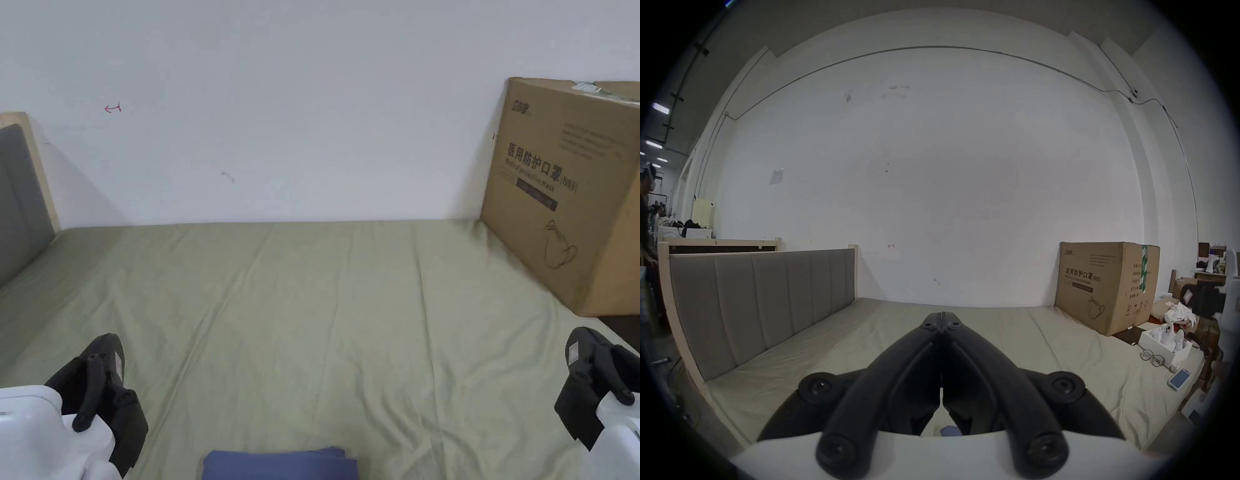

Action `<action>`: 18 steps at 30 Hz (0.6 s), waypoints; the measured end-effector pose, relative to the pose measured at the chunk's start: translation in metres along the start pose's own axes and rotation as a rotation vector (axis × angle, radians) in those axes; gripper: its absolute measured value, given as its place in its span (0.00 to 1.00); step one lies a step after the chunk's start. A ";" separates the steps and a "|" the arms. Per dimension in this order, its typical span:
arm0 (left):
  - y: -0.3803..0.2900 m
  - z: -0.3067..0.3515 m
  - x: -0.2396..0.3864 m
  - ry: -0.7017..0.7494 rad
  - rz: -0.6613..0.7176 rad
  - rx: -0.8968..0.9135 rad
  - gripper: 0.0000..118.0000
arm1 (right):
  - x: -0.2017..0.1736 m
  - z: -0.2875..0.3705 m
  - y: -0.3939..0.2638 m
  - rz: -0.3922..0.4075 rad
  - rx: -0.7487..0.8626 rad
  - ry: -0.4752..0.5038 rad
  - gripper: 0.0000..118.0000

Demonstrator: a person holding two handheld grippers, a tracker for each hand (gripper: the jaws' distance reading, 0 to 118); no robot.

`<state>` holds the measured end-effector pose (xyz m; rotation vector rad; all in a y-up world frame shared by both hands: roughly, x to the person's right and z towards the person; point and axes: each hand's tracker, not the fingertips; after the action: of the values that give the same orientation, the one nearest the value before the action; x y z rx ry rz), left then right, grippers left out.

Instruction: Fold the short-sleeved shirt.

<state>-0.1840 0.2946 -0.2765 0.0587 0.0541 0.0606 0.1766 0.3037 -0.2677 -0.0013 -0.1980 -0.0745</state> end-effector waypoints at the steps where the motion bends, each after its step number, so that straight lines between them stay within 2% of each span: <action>1: -0.001 -0.001 0.001 0.003 -0.003 -0.005 0.00 | -0.003 0.000 0.001 0.016 0.014 0.007 0.00; 5: -0.003 -0.004 -0.003 -0.017 -0.021 -0.044 0.00 | -0.020 -0.006 0.002 0.122 0.048 0.098 0.00; 7: -0.004 -0.007 -0.011 -0.031 -0.032 -0.079 0.00 | -0.032 -0.020 -0.002 0.176 -0.028 0.248 0.00; 9: -0.008 -0.011 -0.021 -0.053 -0.022 -0.135 0.00 | -0.048 -0.061 -0.014 0.171 -0.343 0.507 0.00; 10: -0.012 -0.015 -0.027 -0.057 -0.001 -0.178 0.00 | -0.058 -0.087 -0.030 0.137 -0.585 0.626 0.00; 11: -0.017 -0.019 -0.033 -0.058 0.014 -0.225 0.00 | -0.068 -0.110 -0.054 0.077 -0.772 0.655 0.00; 12: -0.023 -0.023 -0.039 -0.061 0.032 -0.266 0.00 | -0.075 -0.122 -0.079 0.029 -0.869 0.652 0.00; 13: -0.030 -0.026 -0.045 -0.062 0.047 -0.305 0.00 | -0.079 -0.135 -0.104 -0.053 -0.921 0.664 0.00; 15: -0.043 -0.030 -0.056 -0.076 0.068 -0.356 0.00 | -0.087 -0.157 -0.143 -0.117 -1.043 0.691 0.00; 18: -0.062 -0.041 -0.074 -0.101 0.137 -0.479 0.00 | -0.096 -0.177 -0.199 -0.047 -1.217 0.615 0.00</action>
<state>-0.2566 0.2304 -0.3171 -0.4131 -0.0659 0.2053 0.1030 0.1106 -0.4613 -1.1736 0.4863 -0.2280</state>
